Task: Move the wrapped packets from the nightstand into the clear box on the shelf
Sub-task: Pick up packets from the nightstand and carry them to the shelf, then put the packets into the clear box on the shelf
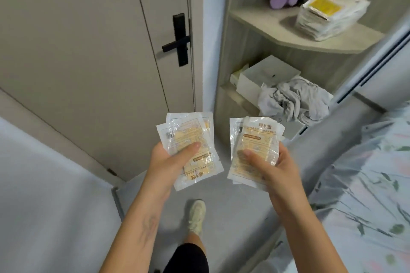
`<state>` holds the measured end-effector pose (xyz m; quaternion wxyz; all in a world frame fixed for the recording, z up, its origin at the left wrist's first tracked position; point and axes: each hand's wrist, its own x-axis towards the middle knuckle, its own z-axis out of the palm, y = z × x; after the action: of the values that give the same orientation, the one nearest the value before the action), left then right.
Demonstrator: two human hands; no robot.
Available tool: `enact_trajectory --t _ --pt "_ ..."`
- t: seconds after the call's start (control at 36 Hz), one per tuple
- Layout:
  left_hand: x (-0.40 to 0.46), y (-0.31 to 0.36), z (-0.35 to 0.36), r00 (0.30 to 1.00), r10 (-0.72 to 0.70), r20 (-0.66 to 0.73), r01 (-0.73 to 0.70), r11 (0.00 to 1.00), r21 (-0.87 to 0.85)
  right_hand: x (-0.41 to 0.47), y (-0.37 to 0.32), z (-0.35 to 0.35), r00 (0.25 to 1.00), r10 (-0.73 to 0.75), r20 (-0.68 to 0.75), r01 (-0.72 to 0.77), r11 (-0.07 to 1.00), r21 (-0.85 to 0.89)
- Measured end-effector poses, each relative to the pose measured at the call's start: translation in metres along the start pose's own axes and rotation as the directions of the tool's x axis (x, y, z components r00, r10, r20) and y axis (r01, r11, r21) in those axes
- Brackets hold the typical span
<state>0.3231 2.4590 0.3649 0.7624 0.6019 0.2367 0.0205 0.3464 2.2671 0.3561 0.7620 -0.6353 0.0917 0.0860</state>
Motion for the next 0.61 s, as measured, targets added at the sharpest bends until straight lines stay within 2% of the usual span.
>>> enact_trajectory --t 0.14,0.39,0.61 --pt "0.074 0.017 0.051 0.992 -0.015 0.129 0.008 0.999 0.051 0.058 -0.023 -0.018 0.989 -0.036 -0.144 0.039 0.999 0.013" --pt "0.190 0.069 0.146 0.953 0.003 0.302 -0.025 0.997 0.068 0.168 -0.088 -0.037 0.954 -0.150 -0.261 0.140 0.989 -0.054" --pt "0.243 0.079 0.241 0.910 -0.069 0.409 0.029 0.994 0.103 0.234 -0.123 -0.088 0.912 -0.177 -0.371 0.175 0.984 -0.041"
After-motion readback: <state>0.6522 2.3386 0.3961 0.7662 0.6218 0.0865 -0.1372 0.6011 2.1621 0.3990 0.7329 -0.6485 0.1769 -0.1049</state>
